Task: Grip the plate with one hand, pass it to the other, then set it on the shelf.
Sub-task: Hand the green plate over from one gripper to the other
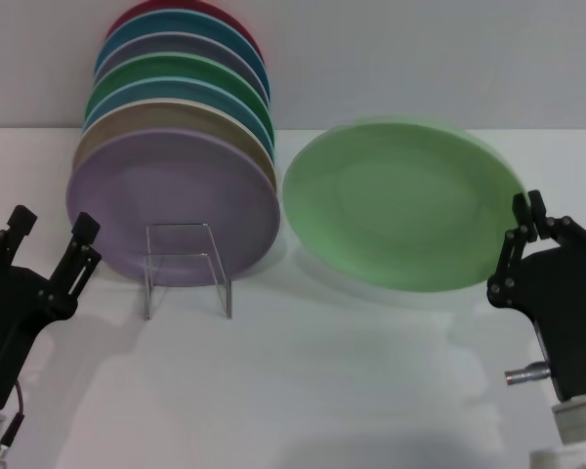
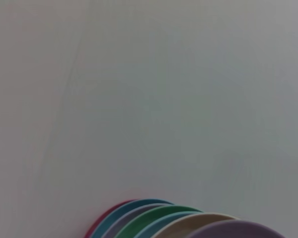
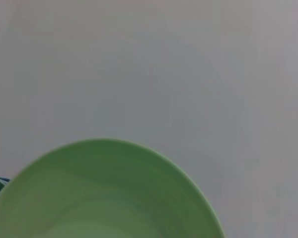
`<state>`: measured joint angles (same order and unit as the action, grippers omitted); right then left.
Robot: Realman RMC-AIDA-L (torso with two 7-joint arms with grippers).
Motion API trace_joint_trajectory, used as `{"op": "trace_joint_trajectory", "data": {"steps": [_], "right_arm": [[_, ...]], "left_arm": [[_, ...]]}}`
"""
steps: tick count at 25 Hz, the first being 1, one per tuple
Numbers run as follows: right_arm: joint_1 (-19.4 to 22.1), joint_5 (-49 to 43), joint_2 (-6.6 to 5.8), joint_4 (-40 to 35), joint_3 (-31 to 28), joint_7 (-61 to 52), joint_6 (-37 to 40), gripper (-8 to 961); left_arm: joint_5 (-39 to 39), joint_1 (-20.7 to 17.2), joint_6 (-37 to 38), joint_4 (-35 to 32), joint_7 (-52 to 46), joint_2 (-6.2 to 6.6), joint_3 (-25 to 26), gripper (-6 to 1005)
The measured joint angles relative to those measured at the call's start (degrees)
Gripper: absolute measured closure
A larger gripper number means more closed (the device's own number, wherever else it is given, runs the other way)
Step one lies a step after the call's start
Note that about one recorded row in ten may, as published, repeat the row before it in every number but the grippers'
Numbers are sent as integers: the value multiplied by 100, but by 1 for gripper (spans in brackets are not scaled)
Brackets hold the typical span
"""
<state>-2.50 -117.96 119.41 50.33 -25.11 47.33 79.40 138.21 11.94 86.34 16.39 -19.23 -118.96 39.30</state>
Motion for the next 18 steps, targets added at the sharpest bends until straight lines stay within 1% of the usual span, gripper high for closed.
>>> {"op": "trace_joint_trajectory", "data": {"steps": [2, 5, 11, 18], "right_arm": [[57, 12, -1, 4, 173, 159, 161, 935], [75, 16, -2, 8, 258, 180, 227, 935], [64, 22, -9, 12, 409, 135, 280, 935], [48, 110, 13, 38, 636, 119, 315, 935]], "left_arm": [[5, -13, -6, -1, 20, -4, -44, 218], [4, -15, -5, -3, 24, -4, -81, 218], [8, 2, -78, -4, 39, -14, -183, 218], [14, 57, -151, -5, 47, -13, -305, 218]]}}
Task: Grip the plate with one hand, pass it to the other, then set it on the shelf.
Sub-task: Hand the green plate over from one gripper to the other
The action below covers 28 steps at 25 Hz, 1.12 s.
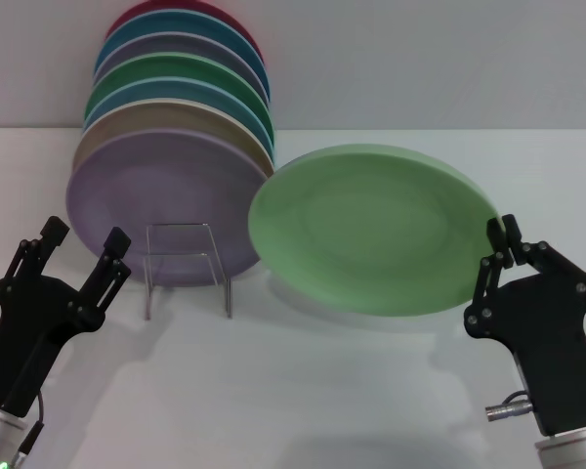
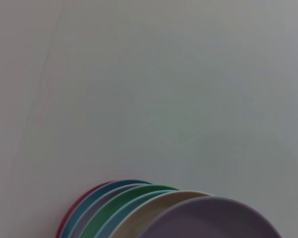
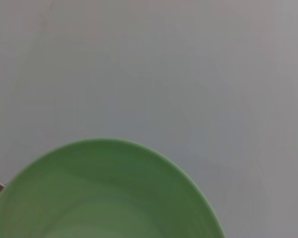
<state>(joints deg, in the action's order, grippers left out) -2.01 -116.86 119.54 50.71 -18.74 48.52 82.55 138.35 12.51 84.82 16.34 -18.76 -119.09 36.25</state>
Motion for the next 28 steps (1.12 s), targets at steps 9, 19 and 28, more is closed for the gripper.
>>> {"op": "trace_joint_trajectory", "data": {"steps": [9, 19, 28], "right_arm": [[-101, 104, 29, 4, 170, -58, -40, 934], [-335, 522, 35, -1, 457, 332, 6, 935], [-454, 526, 35, 0, 607, 365, 7, 934]], "left_arm": [[9, -33, 44, 66, 24, 13, -265, 218], [10, -68, 48, 195, 405, 8, -910, 218], [8, 38, -50, 307, 628, 0, -1072, 218]]}}
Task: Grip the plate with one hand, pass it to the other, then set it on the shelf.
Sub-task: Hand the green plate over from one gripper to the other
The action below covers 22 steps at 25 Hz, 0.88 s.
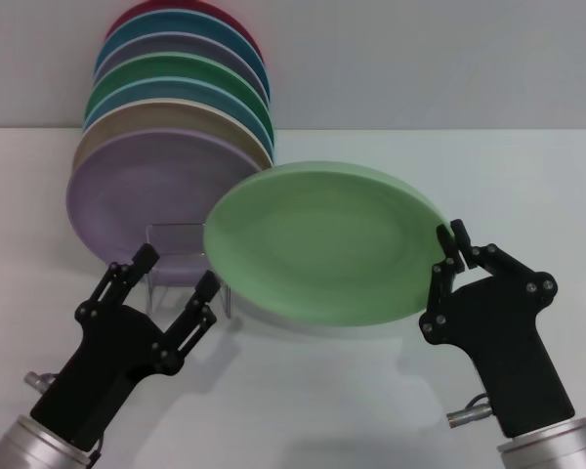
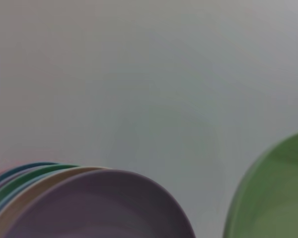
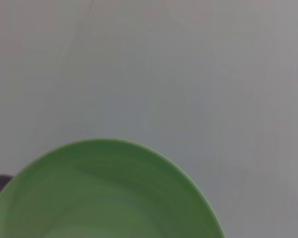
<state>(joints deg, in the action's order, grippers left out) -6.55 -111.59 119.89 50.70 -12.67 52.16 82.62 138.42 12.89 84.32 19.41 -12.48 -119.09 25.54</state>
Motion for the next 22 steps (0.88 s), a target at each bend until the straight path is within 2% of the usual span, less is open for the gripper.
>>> {"op": "trace_joint_trajectory", "data": {"steps": [15, 22], "right_arm": [[-21, 7, 0, 5, 104, 4, -1, 934], [-28, 15, 0, 15, 116, 4, -5, 935]], "left_arm": [[0, 140, -96, 56, -2, 9, -142, 218], [-33, 324, -345, 54, -36, 9, -119, 218]]}}
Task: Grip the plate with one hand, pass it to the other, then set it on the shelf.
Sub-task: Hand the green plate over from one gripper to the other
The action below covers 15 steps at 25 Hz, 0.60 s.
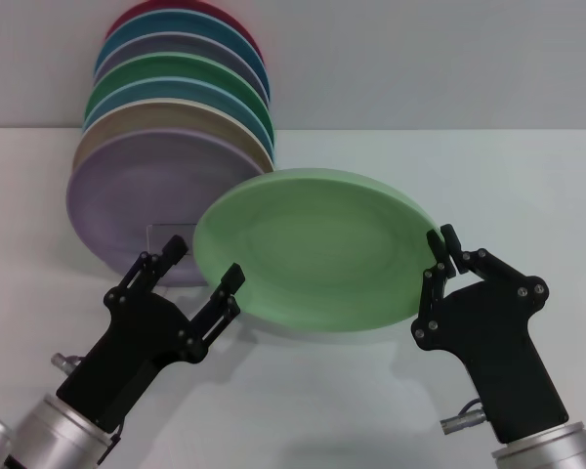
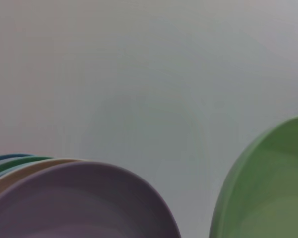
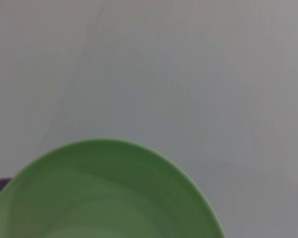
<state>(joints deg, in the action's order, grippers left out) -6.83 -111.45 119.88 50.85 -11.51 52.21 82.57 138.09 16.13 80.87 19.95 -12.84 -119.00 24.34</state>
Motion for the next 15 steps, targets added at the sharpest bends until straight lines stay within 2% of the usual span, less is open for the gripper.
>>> {"op": "trace_joint_trajectory", "data": {"steps": [4, 9, 14, 15], "right_arm": [[-2, 1, 0, 5, 9, 0, -17, 935], [-1, 1, 0, 12, 11, 0, -37, 935], [-13, 1, 0, 5, 10, -29, -50, 935], [-13, 1, 0, 5, 10, -29, -50, 935]], "left_arm": [[-10, 68, -127, 0, -20, -8, 36, 218], [-11, 102, -133, 0, -25, -9, 44, 367], [-11, 112, -141, 0, -31, -9, 44, 616], [-11, 112, -141, 0, -31, -9, 44, 628]]}}
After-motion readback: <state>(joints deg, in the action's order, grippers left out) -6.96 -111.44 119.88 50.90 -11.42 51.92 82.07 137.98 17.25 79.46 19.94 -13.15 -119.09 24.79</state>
